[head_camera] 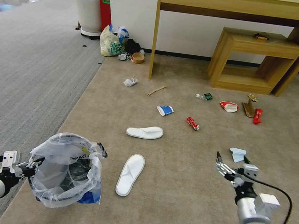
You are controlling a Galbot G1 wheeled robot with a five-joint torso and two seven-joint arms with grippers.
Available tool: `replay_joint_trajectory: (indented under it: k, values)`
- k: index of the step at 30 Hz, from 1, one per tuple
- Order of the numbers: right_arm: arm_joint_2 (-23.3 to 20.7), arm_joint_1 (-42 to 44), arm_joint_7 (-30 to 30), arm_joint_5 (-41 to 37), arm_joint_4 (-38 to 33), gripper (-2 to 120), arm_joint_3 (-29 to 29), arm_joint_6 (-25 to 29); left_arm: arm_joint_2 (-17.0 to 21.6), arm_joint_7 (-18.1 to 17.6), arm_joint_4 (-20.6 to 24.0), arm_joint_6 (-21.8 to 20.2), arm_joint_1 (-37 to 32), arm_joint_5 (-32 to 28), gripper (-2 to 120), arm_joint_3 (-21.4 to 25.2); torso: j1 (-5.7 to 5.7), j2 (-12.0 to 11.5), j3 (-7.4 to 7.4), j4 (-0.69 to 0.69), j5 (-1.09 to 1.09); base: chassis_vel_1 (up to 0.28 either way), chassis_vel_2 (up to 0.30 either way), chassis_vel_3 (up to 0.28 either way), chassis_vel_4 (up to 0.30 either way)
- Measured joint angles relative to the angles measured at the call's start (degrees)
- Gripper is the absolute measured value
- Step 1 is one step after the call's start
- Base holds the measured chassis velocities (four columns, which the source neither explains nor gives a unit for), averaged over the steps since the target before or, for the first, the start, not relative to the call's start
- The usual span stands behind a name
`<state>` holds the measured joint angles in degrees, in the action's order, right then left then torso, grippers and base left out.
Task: Pick up the trash bin and place the garbage on the floor into it.
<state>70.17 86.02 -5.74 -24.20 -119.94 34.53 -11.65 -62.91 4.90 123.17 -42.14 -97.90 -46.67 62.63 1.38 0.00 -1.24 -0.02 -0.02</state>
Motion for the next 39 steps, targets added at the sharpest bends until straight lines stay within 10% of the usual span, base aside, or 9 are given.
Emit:
replay_joint_trajectory:
  k: [20, 39]
  values:
    - [0.8, -30.9, -2.8, -8.7, 31.0, 100, -33.1, -10.2, -3.7, -2.8, 3.8, 0.0, -1.0, 0.5, 0, 0.9, 0.00, 0.0, -0.01, 0.02, 0.00, 0.000, 0.000, 0.000, 0.000]
    - [9.4, -43.9, -17.4, -20.0, 45.7, 100, -45.8, -20.3, -6.2, -3.6, 5.7, 0.0, -1.3, 1.6, 0, 0.6, 0.00, 0.0, 0.00, 0.01, -0.01, 0.000, 0.000, 0.000, 0.000]
